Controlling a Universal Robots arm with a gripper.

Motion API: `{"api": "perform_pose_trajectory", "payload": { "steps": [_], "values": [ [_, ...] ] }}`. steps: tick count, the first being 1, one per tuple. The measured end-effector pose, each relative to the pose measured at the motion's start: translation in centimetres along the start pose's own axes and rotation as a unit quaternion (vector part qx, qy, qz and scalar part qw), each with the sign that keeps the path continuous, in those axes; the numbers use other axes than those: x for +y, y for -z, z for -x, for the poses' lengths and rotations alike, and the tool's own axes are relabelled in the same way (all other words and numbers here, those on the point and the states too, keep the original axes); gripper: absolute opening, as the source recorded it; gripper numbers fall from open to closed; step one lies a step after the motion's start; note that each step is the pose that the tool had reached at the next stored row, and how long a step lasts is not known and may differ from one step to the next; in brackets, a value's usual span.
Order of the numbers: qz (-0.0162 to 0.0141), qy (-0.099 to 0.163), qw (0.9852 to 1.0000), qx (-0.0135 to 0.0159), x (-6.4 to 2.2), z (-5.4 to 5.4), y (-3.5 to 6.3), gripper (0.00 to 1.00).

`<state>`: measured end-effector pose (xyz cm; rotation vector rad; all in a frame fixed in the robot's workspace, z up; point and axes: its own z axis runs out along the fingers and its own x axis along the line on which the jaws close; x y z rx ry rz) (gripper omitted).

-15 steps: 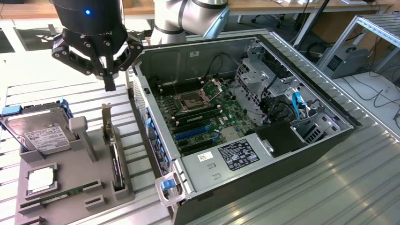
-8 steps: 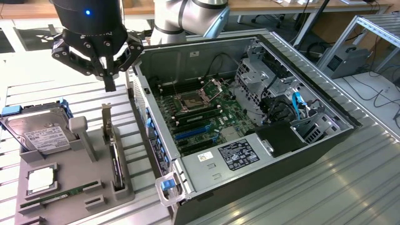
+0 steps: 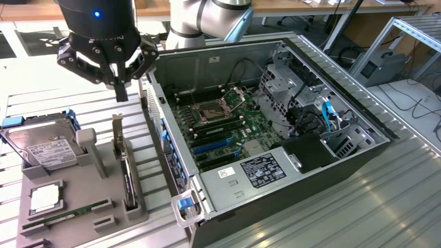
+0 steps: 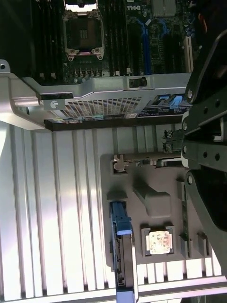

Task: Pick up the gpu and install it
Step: 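Reach for the gpu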

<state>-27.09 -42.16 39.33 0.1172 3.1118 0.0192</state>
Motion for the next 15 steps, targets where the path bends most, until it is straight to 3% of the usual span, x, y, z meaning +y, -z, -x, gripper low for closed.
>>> {"api": "perform_pose_trajectory", "payload": {
  "steps": [15],
  "values": [
    [-0.0046, 0.0, 1.0, -0.0003, -0.08, 0.01, 0.0, 0.11]
  ]
}}
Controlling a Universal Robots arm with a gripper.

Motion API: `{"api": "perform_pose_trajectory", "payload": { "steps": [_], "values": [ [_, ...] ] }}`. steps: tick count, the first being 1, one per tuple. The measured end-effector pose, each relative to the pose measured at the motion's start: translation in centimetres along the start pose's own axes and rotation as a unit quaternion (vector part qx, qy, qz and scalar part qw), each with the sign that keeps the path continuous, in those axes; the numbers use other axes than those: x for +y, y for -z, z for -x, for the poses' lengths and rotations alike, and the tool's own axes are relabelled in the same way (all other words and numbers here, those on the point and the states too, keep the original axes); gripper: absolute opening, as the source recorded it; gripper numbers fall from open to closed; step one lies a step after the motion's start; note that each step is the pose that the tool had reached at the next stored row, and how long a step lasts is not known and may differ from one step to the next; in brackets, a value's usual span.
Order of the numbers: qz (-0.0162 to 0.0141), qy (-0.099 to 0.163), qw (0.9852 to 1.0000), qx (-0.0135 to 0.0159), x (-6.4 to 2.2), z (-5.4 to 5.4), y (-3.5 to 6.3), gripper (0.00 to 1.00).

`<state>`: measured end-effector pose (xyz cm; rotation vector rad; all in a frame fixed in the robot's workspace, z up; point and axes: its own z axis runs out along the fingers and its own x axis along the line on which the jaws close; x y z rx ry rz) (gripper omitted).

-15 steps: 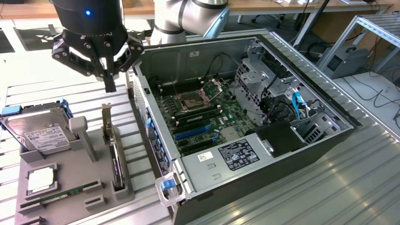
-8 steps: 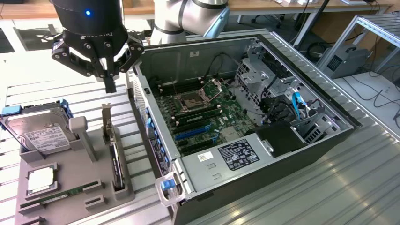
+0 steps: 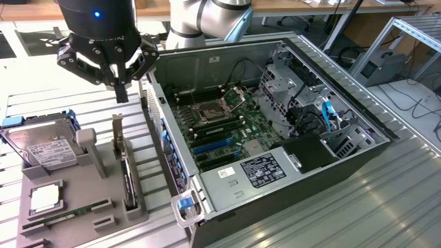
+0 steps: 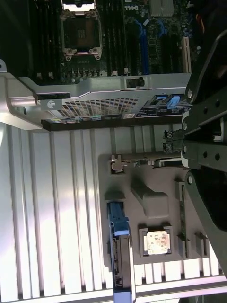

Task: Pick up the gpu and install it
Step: 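Reach for the gpu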

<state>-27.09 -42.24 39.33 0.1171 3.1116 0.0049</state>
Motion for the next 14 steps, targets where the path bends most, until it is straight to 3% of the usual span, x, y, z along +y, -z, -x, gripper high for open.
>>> {"api": "perform_pose_trajectory", "payload": {
  "steps": [14],
  "values": [
    [-0.0045, 0.0, 1.0, -0.0003, -0.03, 0.0, 0.0, 0.11]
  ]
}}
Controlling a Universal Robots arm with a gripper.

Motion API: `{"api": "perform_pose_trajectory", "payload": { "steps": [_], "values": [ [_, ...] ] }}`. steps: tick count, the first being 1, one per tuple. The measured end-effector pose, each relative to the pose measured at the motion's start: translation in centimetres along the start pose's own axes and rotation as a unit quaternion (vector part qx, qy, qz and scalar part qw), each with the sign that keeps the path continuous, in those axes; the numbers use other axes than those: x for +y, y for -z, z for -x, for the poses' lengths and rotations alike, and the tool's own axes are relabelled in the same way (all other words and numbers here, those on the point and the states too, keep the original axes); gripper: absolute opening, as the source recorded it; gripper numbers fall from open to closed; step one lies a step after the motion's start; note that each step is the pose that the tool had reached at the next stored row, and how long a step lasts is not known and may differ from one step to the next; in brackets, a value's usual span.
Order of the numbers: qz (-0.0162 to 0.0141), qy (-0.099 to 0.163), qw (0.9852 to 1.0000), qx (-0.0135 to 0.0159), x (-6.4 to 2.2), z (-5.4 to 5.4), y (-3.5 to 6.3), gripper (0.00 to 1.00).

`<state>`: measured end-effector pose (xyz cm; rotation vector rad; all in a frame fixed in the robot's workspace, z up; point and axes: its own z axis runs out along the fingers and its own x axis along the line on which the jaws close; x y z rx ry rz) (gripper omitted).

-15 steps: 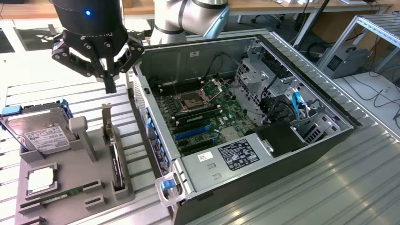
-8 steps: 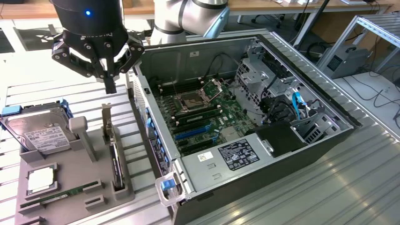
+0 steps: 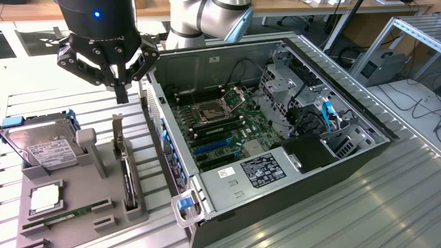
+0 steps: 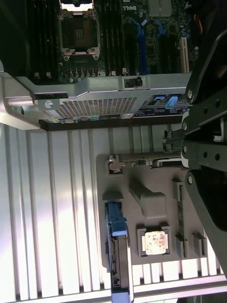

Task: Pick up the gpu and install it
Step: 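Reach for the gpu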

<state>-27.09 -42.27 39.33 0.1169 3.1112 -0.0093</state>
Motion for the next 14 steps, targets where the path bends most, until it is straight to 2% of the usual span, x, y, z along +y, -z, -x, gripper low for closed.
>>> {"api": "perform_pose_trajectory", "payload": {
  "steps": [14],
  "values": [
    [-0.0041, 0.0, 1.0, -0.0003, -0.07, 0.0, 0.0, 0.11]
  ]
}}
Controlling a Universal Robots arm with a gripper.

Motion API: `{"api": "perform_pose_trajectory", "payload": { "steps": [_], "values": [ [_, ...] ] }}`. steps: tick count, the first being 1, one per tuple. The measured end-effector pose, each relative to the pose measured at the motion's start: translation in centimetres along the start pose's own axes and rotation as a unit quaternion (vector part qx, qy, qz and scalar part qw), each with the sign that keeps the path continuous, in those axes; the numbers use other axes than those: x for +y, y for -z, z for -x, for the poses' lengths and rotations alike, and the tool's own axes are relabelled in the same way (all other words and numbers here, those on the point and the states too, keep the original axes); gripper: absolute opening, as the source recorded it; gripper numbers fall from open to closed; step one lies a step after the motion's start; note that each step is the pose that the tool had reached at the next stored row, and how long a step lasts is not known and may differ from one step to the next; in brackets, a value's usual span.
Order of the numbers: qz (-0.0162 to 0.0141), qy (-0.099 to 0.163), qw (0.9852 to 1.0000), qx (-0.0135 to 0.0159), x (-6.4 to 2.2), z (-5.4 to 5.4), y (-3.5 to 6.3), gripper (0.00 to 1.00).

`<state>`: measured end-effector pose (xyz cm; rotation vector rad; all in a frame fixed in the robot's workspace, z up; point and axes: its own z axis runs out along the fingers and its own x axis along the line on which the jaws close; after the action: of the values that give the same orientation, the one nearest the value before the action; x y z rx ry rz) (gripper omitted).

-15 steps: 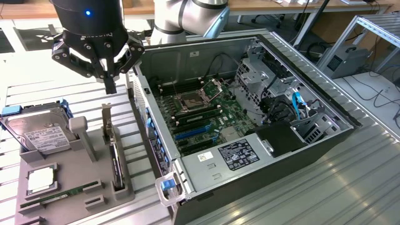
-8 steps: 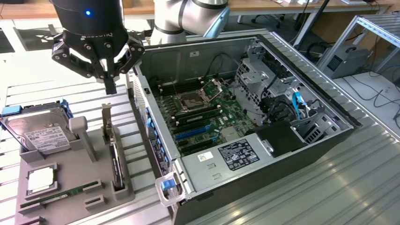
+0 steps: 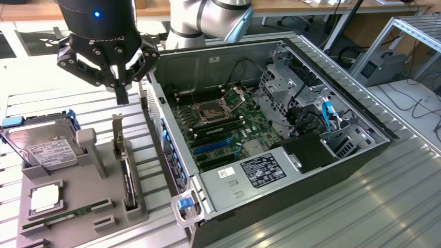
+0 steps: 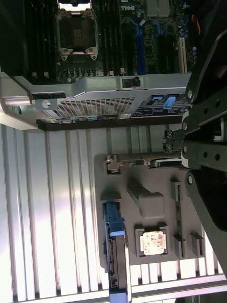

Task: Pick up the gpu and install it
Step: 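Reach for the gpu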

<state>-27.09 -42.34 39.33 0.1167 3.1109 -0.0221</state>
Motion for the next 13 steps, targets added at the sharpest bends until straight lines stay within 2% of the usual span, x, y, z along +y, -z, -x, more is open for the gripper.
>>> {"api": "perform_pose_trajectory", "payload": {
  "steps": [13],
  "values": [
    [-0.0032, 0.0, 1.0, -0.0003, -0.11, 0.01, 0.0, 0.11]
  ]
}}
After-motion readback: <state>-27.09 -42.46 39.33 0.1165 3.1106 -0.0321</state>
